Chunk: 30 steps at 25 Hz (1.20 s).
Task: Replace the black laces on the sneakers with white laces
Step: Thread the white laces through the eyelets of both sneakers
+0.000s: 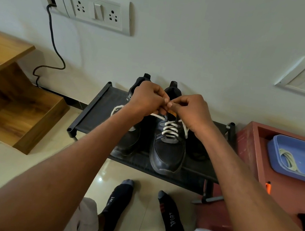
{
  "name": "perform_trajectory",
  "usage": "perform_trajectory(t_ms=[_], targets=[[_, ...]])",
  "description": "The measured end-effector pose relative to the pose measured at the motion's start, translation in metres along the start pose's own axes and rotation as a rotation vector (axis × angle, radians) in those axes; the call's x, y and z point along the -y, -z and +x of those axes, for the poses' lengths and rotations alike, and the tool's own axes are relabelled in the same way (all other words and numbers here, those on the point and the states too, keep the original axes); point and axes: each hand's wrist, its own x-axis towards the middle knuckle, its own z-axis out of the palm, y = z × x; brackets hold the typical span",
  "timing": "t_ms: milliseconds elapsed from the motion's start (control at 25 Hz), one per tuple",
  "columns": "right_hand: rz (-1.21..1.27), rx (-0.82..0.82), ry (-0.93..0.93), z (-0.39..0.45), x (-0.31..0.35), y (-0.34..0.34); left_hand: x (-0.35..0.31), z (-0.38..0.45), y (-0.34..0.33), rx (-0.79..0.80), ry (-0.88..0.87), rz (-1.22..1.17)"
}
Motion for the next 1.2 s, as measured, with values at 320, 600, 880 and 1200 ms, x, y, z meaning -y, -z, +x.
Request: perform_trajectory(t_ms=[320,600,880,1200], targets=[[-0.266,-0.014,0.024,0.003,-0.017,-0.004,0.013,0.008,0.006,-0.067,-0.141,0.313],[-0.474,-0.006,0.057,0.000,-0.012,-0.003,0.017,0.012,-0.001,0.034,-0.217,0.589],[-0.483,-0.020,-0.010,-0.003,-0.015,-0.014,0.021,0.016,0.002,0.010,-0.176,0.526],[-0.500,-0.045,-0.023,-0.006,-0.018,-0.022,0.023,0.016,0.003,0.046,-0.159,0.473]])
